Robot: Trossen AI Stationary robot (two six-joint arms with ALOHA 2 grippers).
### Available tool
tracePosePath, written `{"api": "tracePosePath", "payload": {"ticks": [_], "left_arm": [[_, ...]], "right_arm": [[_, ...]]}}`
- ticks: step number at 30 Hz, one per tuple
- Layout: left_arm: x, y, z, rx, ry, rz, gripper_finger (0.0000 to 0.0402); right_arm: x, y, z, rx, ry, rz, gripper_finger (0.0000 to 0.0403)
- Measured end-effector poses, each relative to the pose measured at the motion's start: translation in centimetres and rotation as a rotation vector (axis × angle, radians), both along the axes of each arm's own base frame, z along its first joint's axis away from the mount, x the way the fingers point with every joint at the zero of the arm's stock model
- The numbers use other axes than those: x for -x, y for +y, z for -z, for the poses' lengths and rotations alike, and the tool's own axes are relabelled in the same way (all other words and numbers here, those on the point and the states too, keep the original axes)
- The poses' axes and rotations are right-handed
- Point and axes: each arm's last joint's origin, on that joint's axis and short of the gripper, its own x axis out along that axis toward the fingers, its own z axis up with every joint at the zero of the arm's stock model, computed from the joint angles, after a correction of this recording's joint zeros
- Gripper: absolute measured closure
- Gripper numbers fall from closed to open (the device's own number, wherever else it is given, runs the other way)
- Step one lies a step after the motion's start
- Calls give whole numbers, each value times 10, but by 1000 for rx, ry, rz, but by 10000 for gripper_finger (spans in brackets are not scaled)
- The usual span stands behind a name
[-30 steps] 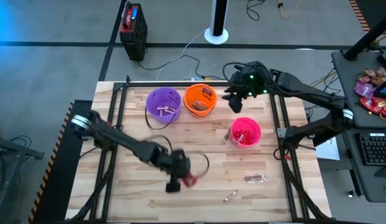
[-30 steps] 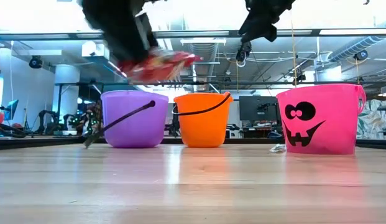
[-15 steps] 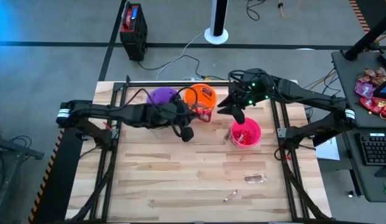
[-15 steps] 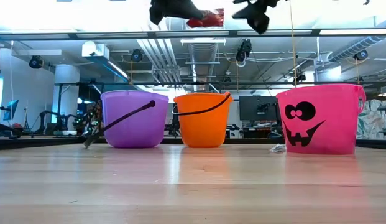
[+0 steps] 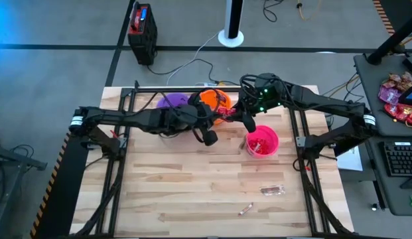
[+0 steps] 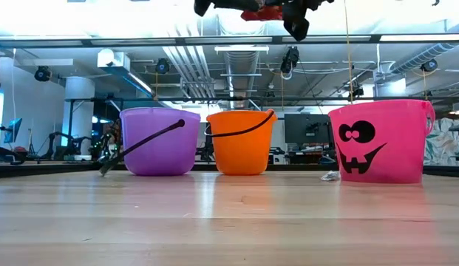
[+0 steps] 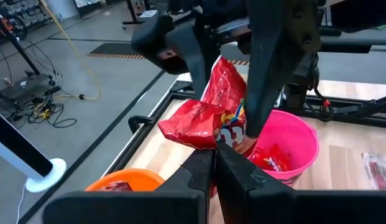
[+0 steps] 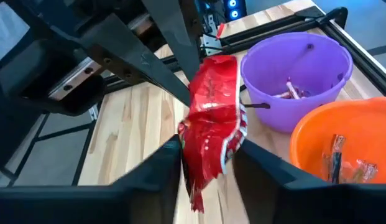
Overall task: Sort candy by brand, put in halloween buckets
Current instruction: Put the red candy into the pink bucket
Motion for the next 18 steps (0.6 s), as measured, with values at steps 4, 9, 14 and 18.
{"api": "tracePosePath", "payload": {"ticks": [4, 9, 14, 18], "left_arm": [[-2, 0, -4, 12, -16, -6, 396], [1, 3, -8, 32, 27, -6, 357], [12, 10, -17, 1, 180, -15, 310], [23, 27, -21, -52, 307, -31, 292]], "right_arm": [[1, 0, -2, 29, -13, -14, 366], [5, 1, -8, 36, 8, -21, 376], [27, -1, -20, 14, 200, -6, 380], [44, -7, -20, -17, 404, 75, 381]]}}
